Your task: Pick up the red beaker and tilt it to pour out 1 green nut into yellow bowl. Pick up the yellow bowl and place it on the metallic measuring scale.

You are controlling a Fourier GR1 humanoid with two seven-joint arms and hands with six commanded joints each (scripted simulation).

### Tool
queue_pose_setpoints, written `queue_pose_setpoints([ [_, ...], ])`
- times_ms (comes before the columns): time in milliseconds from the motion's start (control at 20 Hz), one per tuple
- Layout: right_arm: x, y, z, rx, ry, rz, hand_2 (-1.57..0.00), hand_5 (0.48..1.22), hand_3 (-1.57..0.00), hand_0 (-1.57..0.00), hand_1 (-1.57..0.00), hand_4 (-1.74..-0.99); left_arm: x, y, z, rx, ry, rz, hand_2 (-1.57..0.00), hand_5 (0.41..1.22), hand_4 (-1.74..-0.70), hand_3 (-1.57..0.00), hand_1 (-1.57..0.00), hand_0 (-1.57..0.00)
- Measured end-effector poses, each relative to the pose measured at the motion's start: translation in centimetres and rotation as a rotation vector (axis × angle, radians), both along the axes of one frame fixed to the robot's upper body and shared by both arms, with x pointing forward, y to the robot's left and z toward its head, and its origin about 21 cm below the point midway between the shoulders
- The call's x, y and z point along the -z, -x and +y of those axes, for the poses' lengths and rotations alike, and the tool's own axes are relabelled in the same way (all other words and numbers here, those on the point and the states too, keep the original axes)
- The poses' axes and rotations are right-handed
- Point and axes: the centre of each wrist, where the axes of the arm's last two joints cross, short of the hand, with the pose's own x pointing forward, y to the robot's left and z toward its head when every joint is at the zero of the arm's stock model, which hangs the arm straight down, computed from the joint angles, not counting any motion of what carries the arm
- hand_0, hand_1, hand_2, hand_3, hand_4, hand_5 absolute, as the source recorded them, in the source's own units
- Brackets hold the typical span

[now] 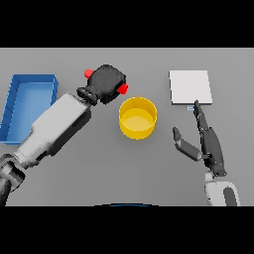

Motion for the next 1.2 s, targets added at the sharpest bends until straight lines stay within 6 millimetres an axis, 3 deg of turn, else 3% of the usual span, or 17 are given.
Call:
queue_pose_setpoints([
  [500, 0.5, -0.2, 0.1, 0.038, -0.004, -0.006, 0.00, 0.648, 0.00, 0.00, 0.00, -1.193, -1.9, -0.7, -4.5, 0.151, -0.512, -0.062, -1.57, 1.219, -1.72, -1.57, -1.57, -1.57],
  [1200, 0.2, -0.1, 0.4, 0.054, 0.020, -0.004, 0.00, 0.632, 0.00, 0.00, 0.00, -1.159, -1.5, -0.5, -7.9, 0.362, -0.970, -0.315, -1.57, 1.221, -1.73, -1.57, -1.57, -1.57],
])
